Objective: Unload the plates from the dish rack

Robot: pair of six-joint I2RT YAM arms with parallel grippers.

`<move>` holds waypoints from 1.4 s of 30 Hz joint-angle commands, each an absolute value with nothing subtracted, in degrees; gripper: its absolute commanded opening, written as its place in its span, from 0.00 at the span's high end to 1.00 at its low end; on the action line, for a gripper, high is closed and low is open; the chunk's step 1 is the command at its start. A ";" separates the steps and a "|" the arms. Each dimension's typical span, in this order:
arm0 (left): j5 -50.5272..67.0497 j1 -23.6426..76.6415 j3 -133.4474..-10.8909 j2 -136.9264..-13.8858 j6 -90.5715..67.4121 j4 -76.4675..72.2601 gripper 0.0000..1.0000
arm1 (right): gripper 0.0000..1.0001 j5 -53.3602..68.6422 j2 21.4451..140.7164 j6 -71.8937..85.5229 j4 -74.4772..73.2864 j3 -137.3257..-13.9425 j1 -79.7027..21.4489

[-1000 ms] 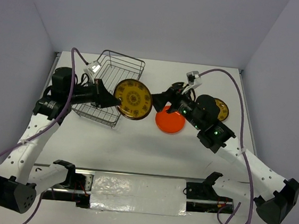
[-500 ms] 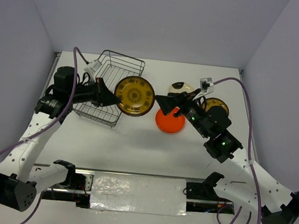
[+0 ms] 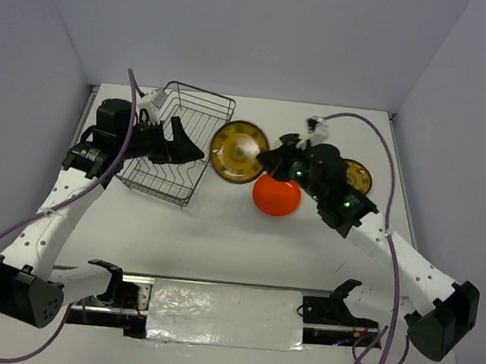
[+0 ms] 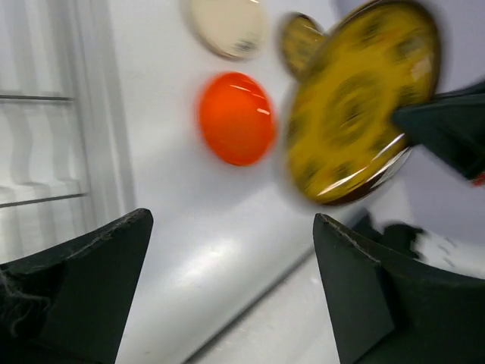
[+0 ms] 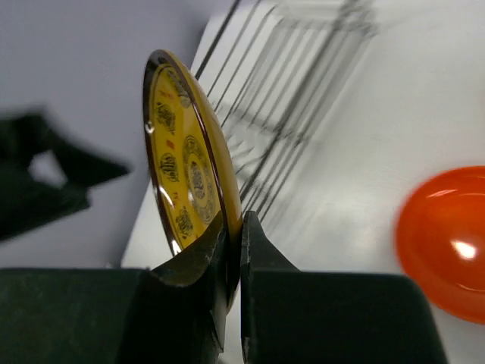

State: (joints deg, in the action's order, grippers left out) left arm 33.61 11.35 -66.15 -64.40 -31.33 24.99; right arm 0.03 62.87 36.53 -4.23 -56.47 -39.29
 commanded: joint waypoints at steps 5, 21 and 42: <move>0.18 11.08 -66.91 -55.92 -19.52 38.32 0.00 | 1.00 -10.65 42.20 53.01 -14.69 -35.96 2.08; 1.41 11.43 -49.48 -42.98 -17.49 28.92 0.00 | 0.89 18.54 76.28 45.35 1.49 -42.45 28.65; -0.87 11.25 -50.89 -46.84 -18.11 31.11 0.01 | 0.00 -8.87 76.93 32.79 -30.85 -56.96 9.16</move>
